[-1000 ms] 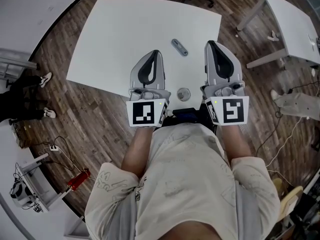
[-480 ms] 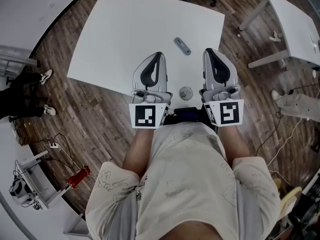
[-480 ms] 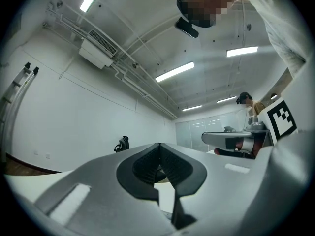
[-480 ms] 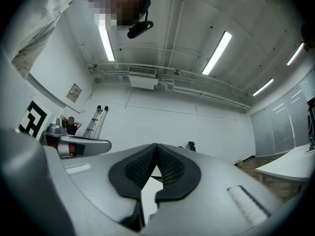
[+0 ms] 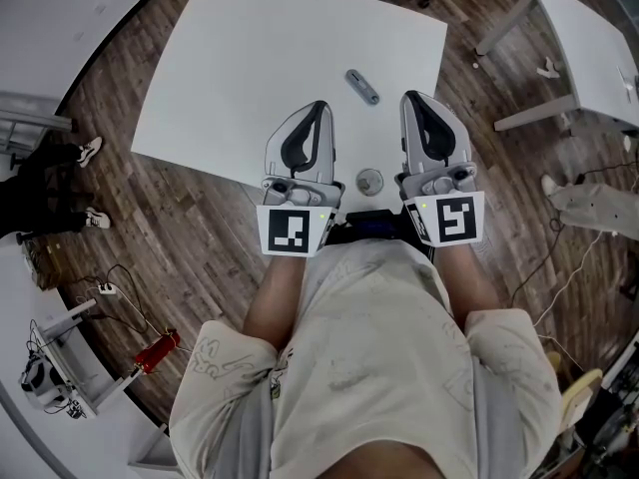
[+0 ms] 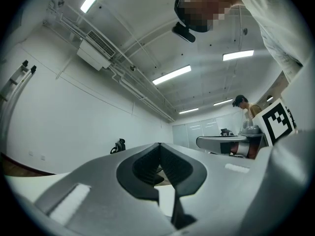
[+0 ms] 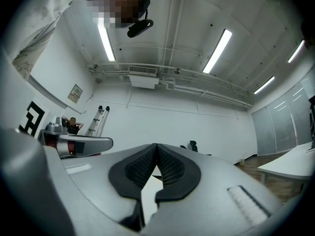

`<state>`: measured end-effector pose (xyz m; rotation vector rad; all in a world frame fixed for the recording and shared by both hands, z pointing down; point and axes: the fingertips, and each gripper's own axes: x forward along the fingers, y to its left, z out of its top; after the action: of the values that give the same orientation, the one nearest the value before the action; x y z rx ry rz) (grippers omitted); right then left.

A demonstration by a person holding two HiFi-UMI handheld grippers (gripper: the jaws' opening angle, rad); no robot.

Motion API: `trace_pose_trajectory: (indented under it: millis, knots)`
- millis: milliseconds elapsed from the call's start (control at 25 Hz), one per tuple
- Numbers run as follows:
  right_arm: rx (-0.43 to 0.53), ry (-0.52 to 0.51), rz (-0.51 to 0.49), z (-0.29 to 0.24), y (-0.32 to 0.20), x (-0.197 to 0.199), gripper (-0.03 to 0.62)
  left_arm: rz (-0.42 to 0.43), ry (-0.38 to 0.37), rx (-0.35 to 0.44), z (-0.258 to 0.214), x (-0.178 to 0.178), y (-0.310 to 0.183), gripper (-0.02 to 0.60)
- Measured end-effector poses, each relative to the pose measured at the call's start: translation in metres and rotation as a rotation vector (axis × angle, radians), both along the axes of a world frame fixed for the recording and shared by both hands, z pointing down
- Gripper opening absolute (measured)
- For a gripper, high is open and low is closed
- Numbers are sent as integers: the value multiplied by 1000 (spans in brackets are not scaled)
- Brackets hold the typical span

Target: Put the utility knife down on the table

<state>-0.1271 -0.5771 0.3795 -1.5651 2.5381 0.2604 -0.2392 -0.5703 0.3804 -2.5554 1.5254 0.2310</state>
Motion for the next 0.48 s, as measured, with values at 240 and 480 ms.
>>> trace_pose_trajectory:
  millis: [240,480]
  knots:
    - [0,22,-3,-1,7,3,6,4,-5,6,-3,3,7,18]
    - [8,7,5,-9,11,4,5,5,-4,8,-10,4,12,18]
